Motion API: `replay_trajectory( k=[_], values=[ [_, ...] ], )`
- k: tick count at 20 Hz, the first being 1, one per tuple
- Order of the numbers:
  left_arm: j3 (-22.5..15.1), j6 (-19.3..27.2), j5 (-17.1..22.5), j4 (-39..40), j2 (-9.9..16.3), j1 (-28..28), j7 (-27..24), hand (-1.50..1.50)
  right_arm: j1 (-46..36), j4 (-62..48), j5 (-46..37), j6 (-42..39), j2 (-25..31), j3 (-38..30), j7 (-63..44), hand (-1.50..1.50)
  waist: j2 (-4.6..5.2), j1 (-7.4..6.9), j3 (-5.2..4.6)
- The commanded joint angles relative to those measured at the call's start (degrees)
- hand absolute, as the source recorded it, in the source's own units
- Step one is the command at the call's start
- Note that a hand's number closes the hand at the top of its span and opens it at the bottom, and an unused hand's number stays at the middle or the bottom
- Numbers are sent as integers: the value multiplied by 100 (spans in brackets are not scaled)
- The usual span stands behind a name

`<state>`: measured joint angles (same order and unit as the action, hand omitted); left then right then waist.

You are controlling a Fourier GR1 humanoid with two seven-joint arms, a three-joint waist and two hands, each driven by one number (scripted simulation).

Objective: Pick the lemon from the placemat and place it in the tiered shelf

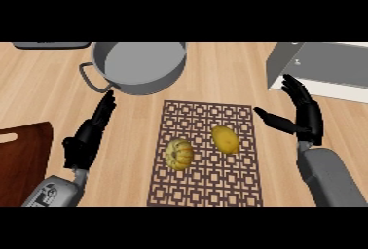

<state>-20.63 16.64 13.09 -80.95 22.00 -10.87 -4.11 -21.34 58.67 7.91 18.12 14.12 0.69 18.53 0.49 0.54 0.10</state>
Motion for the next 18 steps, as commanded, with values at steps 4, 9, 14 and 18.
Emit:
replay_trajectory(
  k=[4,9,14,18],
  values=[
    [153,-259,-170,210,-39,-232,151,0,264,-132,477,-1548,367,-191,601,-150,-44,-47,-8],
    [244,-292,-142,90,-19,-238,302,0,109,927,-229,-1673,950,615,-759,-150,-73,-24,-17],
    [164,-99,-296,-98,-222,-331,641,0,11,2333,-383,-1855,1412,942,-2549,-150,-100,23,-20],
    [225,-209,-348,223,-279,-252,180,0,-296,2680,-721,-2406,1873,1364,-3403,-150,-72,0,-25]
  ],
)
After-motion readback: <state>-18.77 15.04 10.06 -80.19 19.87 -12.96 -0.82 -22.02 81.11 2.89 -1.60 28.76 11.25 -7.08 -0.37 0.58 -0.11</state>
